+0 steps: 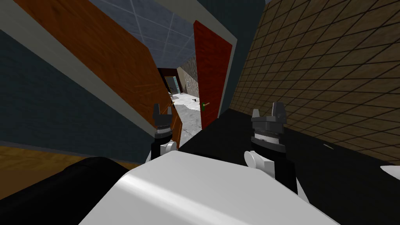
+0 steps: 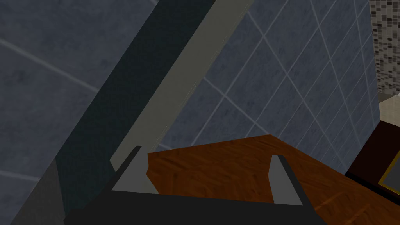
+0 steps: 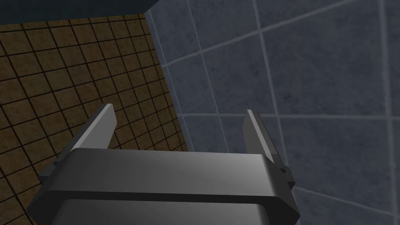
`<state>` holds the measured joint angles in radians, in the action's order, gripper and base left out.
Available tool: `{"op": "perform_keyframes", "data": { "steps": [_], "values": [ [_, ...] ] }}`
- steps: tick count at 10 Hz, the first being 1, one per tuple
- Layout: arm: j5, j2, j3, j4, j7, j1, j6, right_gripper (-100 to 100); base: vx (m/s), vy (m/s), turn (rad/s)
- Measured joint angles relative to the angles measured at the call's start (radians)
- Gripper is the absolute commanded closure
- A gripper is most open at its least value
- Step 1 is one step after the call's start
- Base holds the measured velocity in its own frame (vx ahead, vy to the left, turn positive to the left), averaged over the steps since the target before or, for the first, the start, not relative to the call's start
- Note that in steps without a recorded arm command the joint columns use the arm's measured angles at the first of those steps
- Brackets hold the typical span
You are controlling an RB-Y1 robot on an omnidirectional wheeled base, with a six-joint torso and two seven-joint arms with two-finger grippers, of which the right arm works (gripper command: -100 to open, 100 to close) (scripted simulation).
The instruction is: Push the door open
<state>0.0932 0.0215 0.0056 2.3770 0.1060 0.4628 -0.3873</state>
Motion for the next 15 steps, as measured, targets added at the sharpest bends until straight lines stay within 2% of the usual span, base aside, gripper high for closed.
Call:
{"op": "perform_keyframes", "data": {
  "steps": [3,5,7,11,12,15],
  "values": [
    [-0.020,0.015,0.024,-0.025,-0.017,0.002,-0.001,-100,0.225,-0.007,0.045],
    [-0.037,0.031,0.048,-0.048,-0.037,0.014,-0.008,-100,0.238,-0.030,0.067],
    [-0.066,0.047,0.083,-0.092,-0.059,0.011,-0.015,-100,0.245,-0.043,0.086],
    [-0.127,0.095,0.163,-0.156,-0.121,0.041,-0.020,-100,0.198,-0.043,0.068],
    [-0.140,0.098,0.179,-0.177,-0.130,0.034,-0.020,-100,0.141,-0.037,0.054],
    [-0.183,0.130,0.230,-0.240,-0.172,0.035,-0.023,-100,0.178,-0.053,0.088]
  ]
}}
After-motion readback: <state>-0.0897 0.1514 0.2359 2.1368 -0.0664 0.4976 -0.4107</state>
